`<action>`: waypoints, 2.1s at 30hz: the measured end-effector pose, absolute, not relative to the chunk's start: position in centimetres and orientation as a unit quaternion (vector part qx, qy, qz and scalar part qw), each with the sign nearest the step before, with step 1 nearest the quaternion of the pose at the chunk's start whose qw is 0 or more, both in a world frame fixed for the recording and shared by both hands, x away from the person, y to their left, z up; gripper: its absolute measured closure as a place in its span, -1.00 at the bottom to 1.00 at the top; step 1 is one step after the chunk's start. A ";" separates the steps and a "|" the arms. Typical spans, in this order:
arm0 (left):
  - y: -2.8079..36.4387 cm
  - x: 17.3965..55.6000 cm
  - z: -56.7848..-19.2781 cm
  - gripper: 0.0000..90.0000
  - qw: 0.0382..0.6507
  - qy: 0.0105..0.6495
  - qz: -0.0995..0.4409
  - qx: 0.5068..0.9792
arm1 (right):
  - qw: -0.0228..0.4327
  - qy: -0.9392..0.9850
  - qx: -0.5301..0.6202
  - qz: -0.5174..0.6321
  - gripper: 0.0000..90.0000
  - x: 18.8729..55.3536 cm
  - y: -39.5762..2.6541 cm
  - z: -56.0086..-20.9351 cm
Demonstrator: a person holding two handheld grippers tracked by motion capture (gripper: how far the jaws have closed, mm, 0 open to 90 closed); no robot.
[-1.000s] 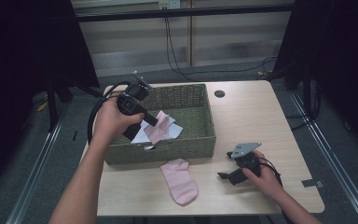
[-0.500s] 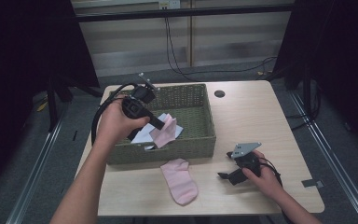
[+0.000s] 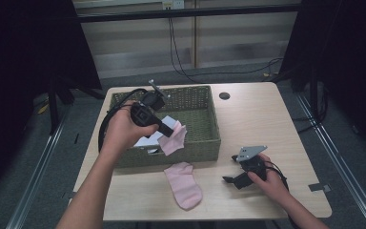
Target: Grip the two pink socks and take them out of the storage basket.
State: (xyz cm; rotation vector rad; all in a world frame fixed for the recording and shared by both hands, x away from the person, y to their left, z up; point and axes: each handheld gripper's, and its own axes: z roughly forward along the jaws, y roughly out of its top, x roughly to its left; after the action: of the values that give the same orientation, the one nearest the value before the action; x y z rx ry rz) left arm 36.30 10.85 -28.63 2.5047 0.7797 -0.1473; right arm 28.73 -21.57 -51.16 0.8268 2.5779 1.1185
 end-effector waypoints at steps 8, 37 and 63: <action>10.4 35.6 -28.0 0.94 0.257 0.274 -0.053 0.925 | 0.106 0.875 0.281 0.380 -0.77 28.7 -21.6 -51.2; 9.2 33.4 -28.0 0.93 0.281 0.241 -0.068 0.927 | 0.106 0.875 0.281 0.380 -0.77 28.7 -21.6 -51.2; 8.7 32.8 -32.9 0.56 0.275 0.232 -0.078 0.930 | 0.106 0.875 0.281 0.380 -0.77 28.7 -21.6 -51.2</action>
State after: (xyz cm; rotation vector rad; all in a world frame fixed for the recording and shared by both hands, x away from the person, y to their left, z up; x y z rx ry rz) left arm 32.76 8.70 -32.93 2.4992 0.6242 -0.2090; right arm 28.71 -21.57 -51.16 0.8288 2.5780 1.1184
